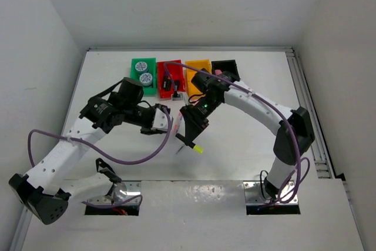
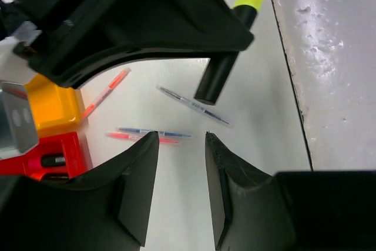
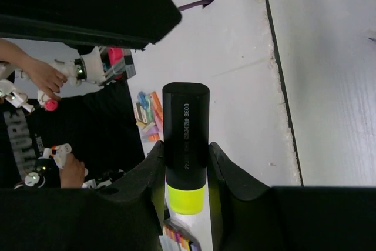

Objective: Sort the stationery into containers
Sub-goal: Reset both arms

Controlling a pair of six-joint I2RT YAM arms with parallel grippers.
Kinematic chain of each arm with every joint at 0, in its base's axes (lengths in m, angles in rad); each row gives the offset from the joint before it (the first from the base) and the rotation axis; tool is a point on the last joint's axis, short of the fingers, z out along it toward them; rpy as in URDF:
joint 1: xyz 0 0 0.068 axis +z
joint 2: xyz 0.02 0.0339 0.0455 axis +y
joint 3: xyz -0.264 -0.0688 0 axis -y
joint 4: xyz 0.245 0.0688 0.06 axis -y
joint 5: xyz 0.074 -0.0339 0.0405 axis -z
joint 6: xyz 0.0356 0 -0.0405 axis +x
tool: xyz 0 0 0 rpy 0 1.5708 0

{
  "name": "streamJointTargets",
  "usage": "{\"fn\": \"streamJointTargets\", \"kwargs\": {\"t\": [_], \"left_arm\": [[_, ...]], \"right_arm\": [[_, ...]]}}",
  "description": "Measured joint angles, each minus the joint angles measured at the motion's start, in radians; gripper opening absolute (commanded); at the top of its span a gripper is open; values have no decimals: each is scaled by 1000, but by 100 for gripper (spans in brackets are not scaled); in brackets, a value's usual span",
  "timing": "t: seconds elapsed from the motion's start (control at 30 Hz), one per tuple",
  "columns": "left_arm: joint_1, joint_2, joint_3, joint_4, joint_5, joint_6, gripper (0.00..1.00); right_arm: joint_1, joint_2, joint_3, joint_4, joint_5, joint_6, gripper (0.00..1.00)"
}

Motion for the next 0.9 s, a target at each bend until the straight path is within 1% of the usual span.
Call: {"fn": "streamJointTargets", "kwargs": {"t": [0.07,0.17,0.2,0.23,0.33,0.4,0.5,0.53,0.7,0.9], "left_arm": [[-18,0,0,-19,-15,18,46],[-34,-1,0,-29,-31,25,53],[-39,-1,0,-30,-36,26,57],[-45,0,0,-31,-40,27,65],[-65,4,0,-31,-50,31,70],[-80,13,0,-31,-59,35,70],[-102,29,0,-27,-76,37,66],[-109,34,0,-23,-81,37,63],[-137,55,0,8,-104,36,58],[-170,83,20,24,-127,36,58]], "right_arm": [[-10,-1,-5,-2,-6,2,0],[-16,-1,-6,-3,-16,2,0],[-16,-1,-6,-3,-19,2,0],[-15,-1,-6,-3,-21,3,0],[-15,-1,-6,-2,-23,10,0],[-15,-1,-6,-2,-24,18,0],[-15,-1,-6,1,-25,33,0],[-15,-1,-6,5,-26,40,0],[-15,-1,-6,16,-43,74,0],[-15,2,-2,37,-70,118,0]]}}
